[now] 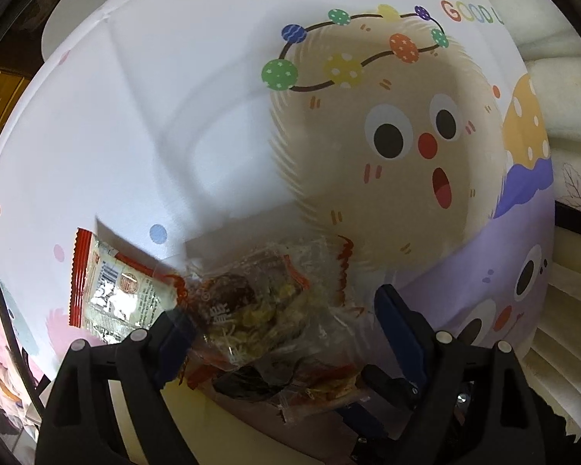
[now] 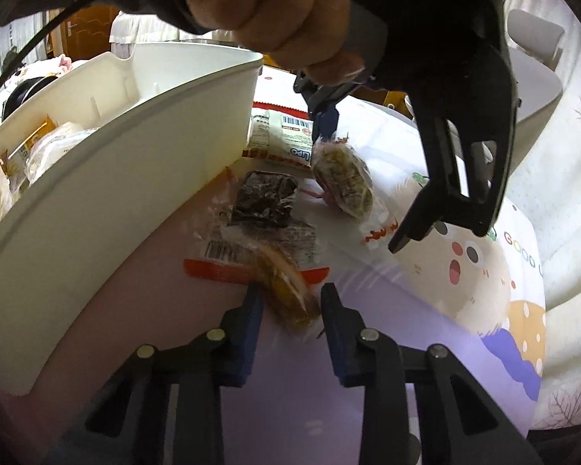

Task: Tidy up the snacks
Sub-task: 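Grasp the clear nut bag with the left gripper, then carry the nut bag over the tray and open the left gripper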

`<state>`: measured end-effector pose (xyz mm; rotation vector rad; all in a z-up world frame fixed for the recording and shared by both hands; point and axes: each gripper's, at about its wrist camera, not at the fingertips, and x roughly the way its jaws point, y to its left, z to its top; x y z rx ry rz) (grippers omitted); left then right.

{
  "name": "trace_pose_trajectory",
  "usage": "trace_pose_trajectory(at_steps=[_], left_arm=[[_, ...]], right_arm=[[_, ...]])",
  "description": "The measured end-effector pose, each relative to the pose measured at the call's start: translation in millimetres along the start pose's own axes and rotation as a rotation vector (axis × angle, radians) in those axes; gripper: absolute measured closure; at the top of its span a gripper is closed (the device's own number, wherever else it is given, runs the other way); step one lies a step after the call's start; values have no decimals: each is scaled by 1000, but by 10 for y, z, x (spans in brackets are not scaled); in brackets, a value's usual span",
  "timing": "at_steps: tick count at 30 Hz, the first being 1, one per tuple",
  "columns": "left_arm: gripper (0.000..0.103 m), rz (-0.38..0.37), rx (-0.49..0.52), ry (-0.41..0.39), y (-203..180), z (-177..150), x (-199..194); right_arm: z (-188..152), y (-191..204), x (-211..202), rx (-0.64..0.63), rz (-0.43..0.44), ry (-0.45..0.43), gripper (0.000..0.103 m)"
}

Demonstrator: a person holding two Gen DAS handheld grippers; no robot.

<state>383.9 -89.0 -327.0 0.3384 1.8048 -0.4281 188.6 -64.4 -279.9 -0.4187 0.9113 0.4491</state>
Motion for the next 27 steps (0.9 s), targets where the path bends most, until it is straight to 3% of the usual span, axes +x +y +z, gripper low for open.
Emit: trace_pose_trajectory(at_steps=[3, 4, 7, 8, 18, 27], left_arm=[[25, -16, -31, -7, 13, -23, -21], [38, -35, -40, -9, 8, -39, -31], [48, -77, -74, 4, 27, -95, -37], [57, -88, -81, 8, 28, -110, -36], [75, -129, -166, -17, 151, -428, -159], [75, -133, -178, -72, 127, -522, -489]], right_arm=[[-11, -18, -31, 14, 4, 3, 78], [-8, -14, -41, 16, 10, 4, 79], [-16, -2, -57, 17, 13, 12, 80], [-18, 0, -67, 20, 14, 14, 81], [5, -63, -138, 105, 22, 31, 81], [-56, -129, -334, 210, 32, 43, 81]])
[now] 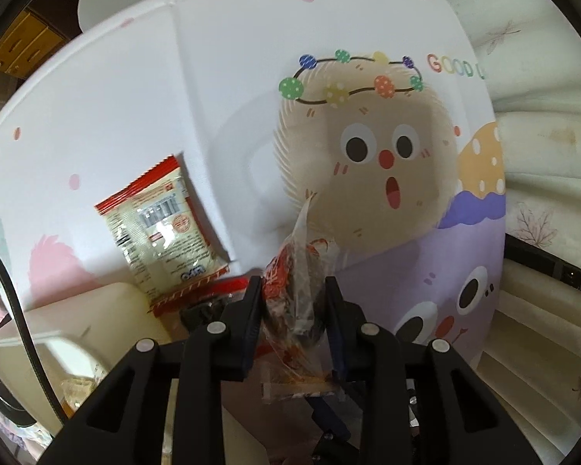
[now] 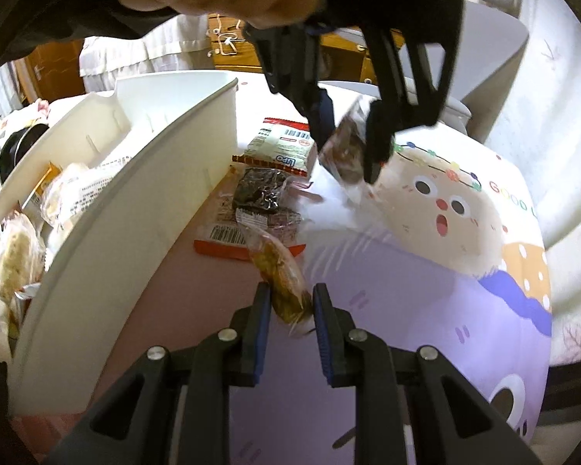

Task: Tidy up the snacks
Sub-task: 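Carry the nut bag over the tray and open the left gripper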

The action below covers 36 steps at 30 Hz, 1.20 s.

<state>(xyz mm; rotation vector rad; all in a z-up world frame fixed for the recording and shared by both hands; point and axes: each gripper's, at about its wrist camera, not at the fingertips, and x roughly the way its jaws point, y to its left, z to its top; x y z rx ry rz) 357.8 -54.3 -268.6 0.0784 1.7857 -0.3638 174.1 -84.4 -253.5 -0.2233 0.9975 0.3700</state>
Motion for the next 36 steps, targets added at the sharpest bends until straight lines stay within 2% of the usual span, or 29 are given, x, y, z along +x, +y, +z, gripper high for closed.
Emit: trace_pose_trajectory(at_steps=[6, 12, 25, 30, 36], left_arm=[[75, -10, 4, -63, -2, -169, -400], [75, -12, 12, -150, 41, -490, -835], [74, -24, -14, -275, 436, -1579, -1481], [74, -28, -31, -309, 607, -1986, -1587], [74, -67, -68, -335, 931, -2519, -1611]], right_arm=[[4, -47, -201, 101, 16, -7, 81], [7, 9, -472, 188, 30, -31, 81], [40, 387, -1034, 314, 87, -78, 81], [9, 651, -1241, 342, 107, -106, 81], [-4, 980, -1397, 346, 139, -116, 81]])
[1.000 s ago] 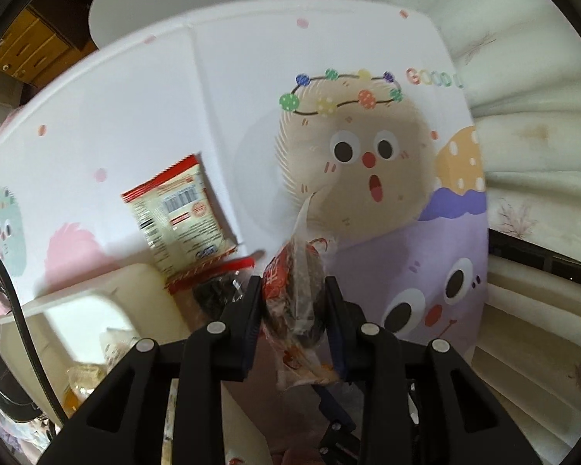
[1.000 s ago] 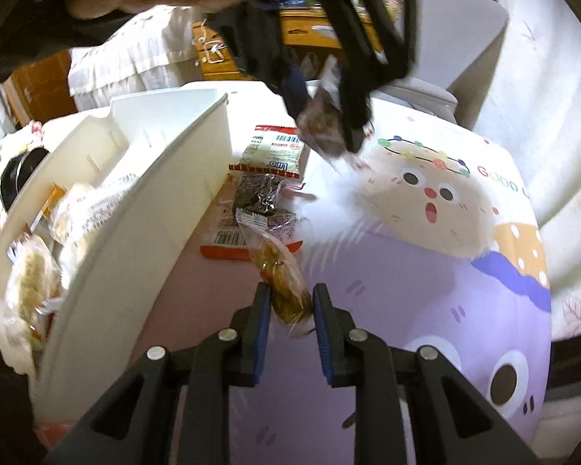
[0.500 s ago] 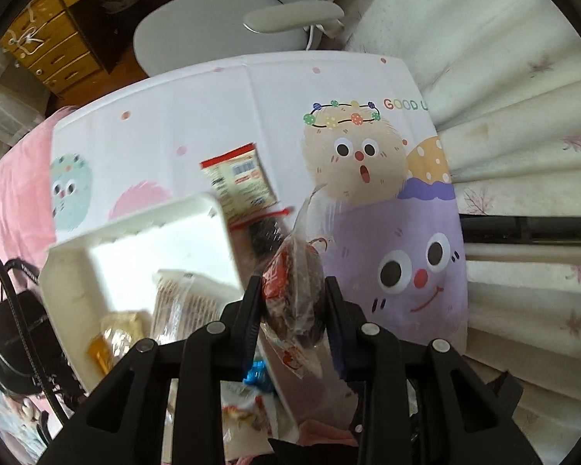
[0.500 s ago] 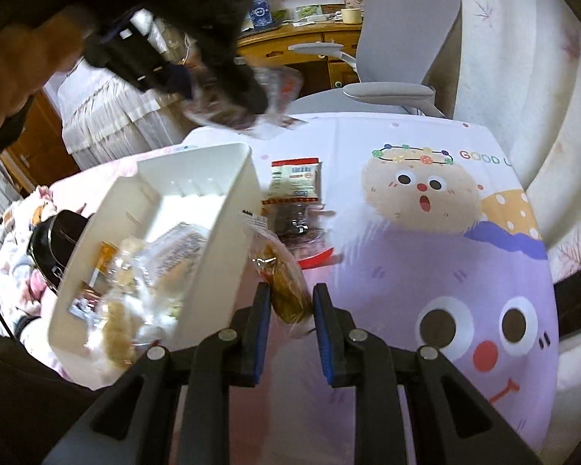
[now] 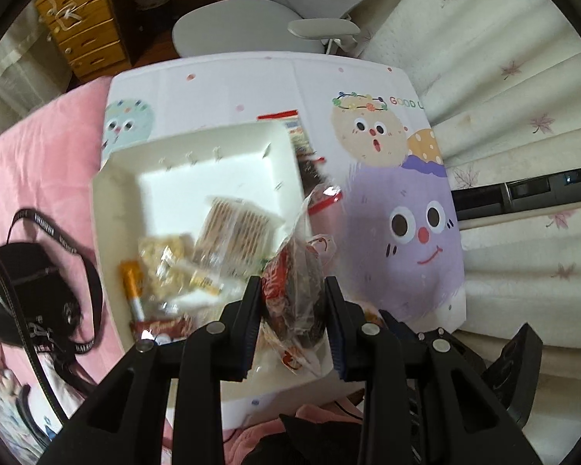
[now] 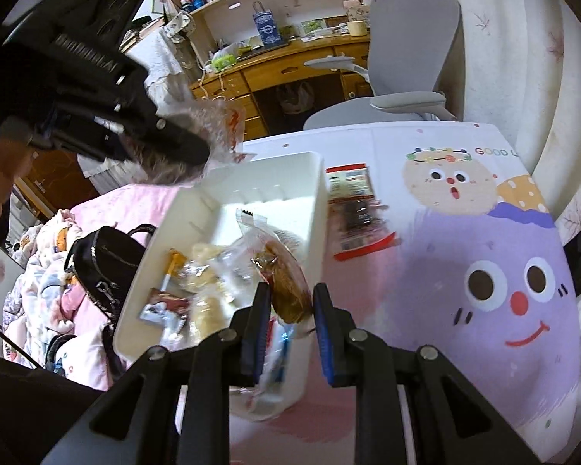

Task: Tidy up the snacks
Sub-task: 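Carry the nut bag over the tray and open the left gripper, then move both grippers back from the tray toward the red-edged packet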

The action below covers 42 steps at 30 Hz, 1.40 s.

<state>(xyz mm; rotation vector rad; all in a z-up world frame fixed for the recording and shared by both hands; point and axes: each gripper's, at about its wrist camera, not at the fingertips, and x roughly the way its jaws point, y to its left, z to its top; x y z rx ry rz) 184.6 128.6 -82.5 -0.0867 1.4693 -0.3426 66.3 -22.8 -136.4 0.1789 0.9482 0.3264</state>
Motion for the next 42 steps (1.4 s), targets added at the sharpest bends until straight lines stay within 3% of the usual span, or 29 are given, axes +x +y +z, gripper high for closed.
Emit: trace_pose_trajectory(at_steps=[7, 15, 16, 19, 20, 31, 42], left_arm=[[74, 0, -32, -41, 388, -477, -154], [72, -16, -23, -111, 673, -790, -285], [68, -16, -24, -130, 708, -823, -300], [44, -15, -20, -152, 763, -874, -330], [43, -14, -17, -158, 770, -883, -341], [35, -28, 77, -174, 664, -783, -333], [24, 5, 206, -149, 363, -314, -231]], right_arm=[[-68, 263, -22, 35, 30, 13, 81], [-49, 460, -28, 69, 34, -3, 78], [-49, 466, -18, 80, 30, -5, 78], [-77, 460, 46, 116, 14, 29, 71], [-99, 451, 60, 132, 13, 40, 70], [-206, 357, -36, 193, -47, 46, 69], [-279, -22, -68, 290, -142, 66, 56]])
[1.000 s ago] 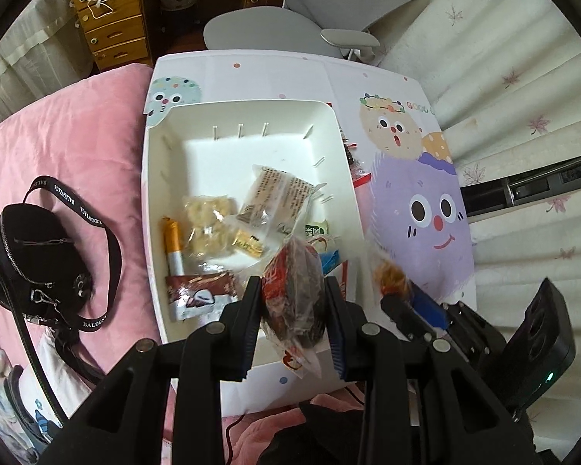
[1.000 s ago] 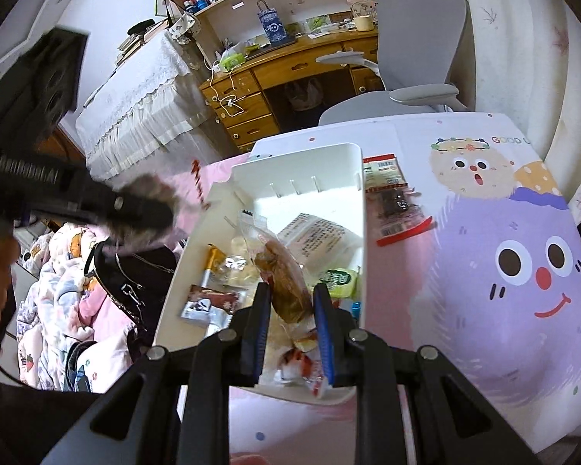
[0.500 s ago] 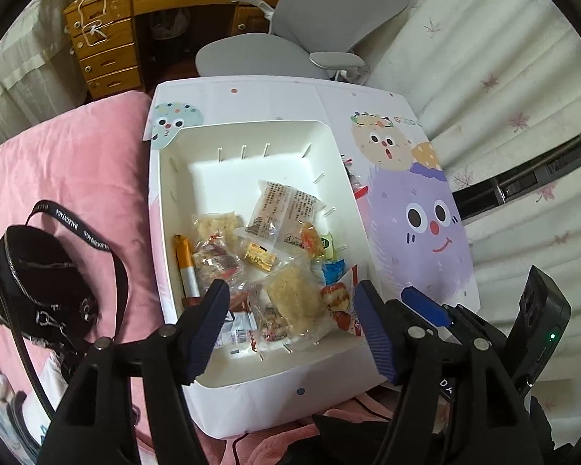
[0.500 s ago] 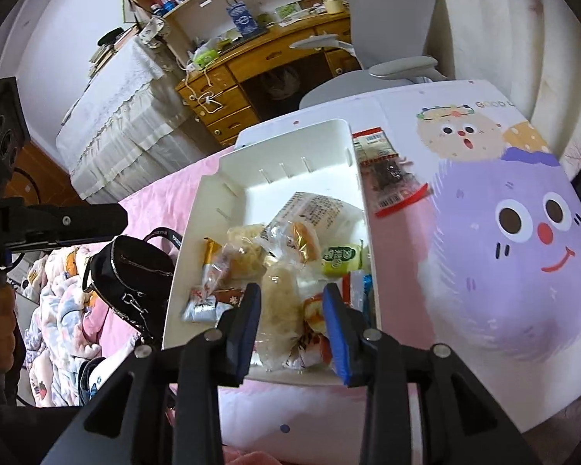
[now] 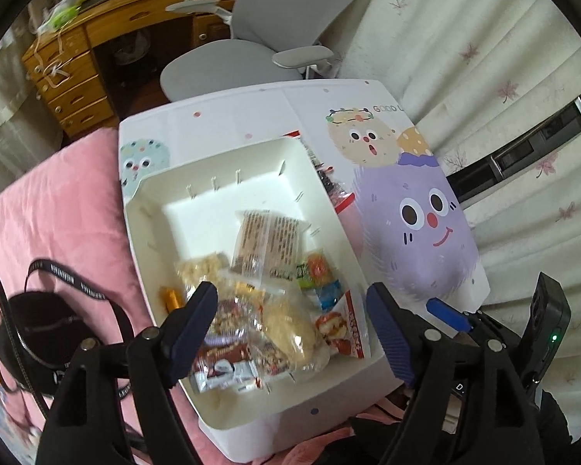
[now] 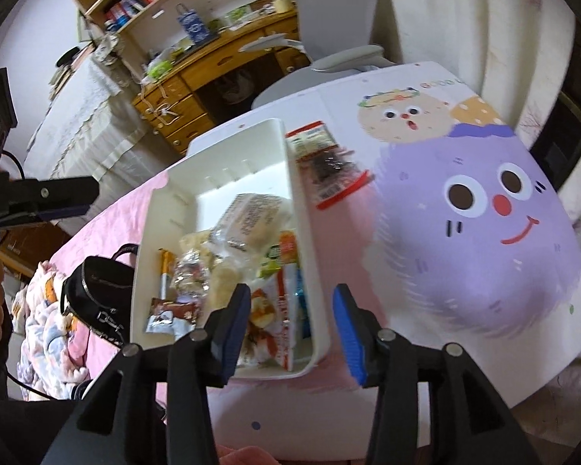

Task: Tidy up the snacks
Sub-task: 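Move both grippers back from the tray toward the red-edged packet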

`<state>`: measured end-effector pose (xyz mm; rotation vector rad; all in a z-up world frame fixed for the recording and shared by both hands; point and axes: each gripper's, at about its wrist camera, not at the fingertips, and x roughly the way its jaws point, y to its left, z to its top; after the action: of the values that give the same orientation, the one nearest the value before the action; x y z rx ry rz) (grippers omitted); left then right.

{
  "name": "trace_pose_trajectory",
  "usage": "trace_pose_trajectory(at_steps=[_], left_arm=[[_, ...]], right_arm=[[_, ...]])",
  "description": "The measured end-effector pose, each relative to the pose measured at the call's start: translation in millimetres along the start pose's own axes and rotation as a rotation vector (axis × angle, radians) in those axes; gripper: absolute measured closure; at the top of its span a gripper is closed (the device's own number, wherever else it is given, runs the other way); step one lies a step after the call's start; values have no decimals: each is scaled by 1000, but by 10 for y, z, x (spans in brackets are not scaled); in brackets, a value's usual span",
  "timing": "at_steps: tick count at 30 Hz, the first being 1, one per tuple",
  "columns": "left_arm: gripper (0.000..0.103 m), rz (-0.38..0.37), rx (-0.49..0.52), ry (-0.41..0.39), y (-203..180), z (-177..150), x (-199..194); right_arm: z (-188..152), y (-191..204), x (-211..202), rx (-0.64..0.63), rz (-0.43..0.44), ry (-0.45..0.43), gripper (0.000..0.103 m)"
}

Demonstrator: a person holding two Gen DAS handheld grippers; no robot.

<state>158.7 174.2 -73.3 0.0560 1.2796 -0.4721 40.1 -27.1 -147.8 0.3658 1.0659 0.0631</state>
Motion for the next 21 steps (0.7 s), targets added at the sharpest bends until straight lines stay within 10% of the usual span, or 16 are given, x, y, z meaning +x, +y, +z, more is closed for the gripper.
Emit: trace_pose_trajectory(at_steps=[21], left_arm=[[21, 59, -179, 97, 2, 1485, 832]], right_arm=[[816, -350, 665, -215, -10, -78, 46]])
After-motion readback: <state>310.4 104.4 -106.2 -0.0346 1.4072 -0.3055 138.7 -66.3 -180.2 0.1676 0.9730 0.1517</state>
